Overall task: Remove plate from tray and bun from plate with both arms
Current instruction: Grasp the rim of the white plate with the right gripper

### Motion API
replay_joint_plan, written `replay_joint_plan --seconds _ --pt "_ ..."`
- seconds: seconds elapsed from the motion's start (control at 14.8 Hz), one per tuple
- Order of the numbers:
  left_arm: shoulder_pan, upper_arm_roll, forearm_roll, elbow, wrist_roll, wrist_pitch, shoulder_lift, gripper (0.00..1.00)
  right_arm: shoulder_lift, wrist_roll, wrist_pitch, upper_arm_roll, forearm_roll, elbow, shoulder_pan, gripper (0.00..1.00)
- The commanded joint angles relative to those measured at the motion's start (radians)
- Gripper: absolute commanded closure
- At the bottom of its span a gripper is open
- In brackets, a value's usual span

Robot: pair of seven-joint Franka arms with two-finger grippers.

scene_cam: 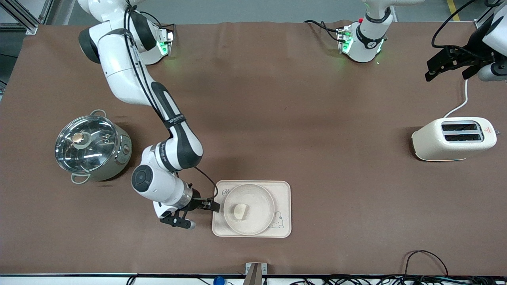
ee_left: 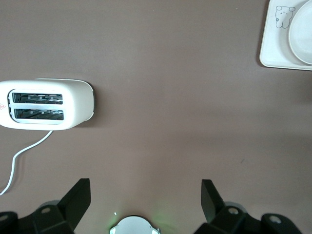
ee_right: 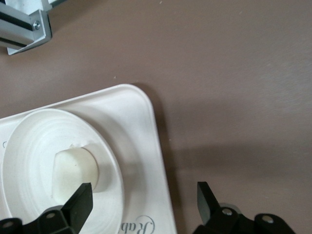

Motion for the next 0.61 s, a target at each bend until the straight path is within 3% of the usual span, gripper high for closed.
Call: replay_joint_plan --seconds 0.0,0.2,0.41,0.54 --pt "0.001 -0.003 0.008 0.031 0.003 -0.02 0.009 0.0 0.039 0.046 0.043 -0.007 0.009 0.051 0.038 0.12" --pt "0.002 -0.001 0.006 0.032 0.009 -0.02 0.009 0.0 0.057 0.052 0.073 -0.008 0.009 0.051 0.054 0.26" --pt "0.004 -0.003 0.008 0.032 0.009 -0.02 0.009 0.0 0.073 0.029 0.094 -0.01 0.006 0.049 0.06 0.48" --pt "0.004 -0.001 0.008 0.032 0.01 -0.02 0.009 0.0 0.082 0.015 0.102 -0.01 0.006 0.051 0.059 0.54"
